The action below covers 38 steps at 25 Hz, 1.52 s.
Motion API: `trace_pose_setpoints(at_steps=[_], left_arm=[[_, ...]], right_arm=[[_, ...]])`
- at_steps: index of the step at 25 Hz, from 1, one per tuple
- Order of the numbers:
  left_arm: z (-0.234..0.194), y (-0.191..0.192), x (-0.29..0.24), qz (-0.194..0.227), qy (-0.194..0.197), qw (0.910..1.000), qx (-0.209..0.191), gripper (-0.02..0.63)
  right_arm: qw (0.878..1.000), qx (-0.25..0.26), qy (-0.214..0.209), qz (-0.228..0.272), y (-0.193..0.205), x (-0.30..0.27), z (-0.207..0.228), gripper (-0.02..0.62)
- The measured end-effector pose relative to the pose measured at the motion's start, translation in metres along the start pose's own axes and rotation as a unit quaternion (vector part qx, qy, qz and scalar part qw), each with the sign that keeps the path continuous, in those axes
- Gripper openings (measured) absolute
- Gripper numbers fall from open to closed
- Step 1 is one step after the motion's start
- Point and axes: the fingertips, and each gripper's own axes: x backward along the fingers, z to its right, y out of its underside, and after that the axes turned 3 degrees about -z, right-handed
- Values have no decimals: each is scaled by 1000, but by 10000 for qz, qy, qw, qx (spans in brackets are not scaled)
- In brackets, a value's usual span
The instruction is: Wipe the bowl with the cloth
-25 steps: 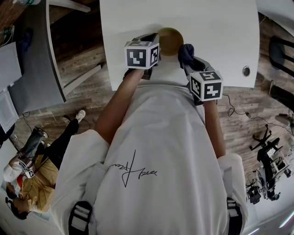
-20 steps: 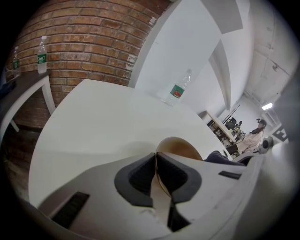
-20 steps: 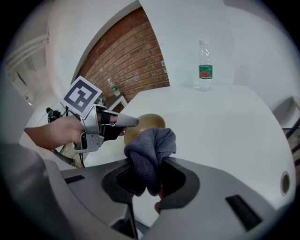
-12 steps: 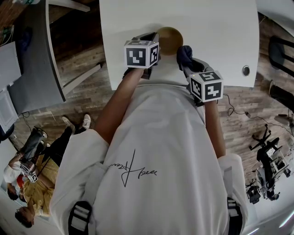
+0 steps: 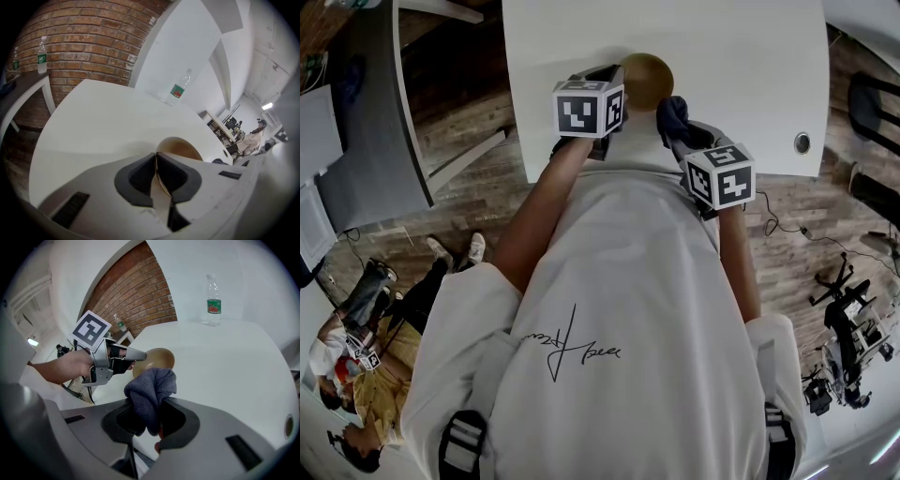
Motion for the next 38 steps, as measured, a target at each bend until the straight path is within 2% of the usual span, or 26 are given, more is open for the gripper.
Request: trace_pose_setpoints(at_steps=[9,38], left_arm=[[1,-2,-1,13,19,10000,-65,9],[-2,-2,-1,21,63,10000,65,9]], right_arm=[[9998,68,-144,-89,3,0,-6,81],[9967,317,-673,-339,5,-8,-27,81]])
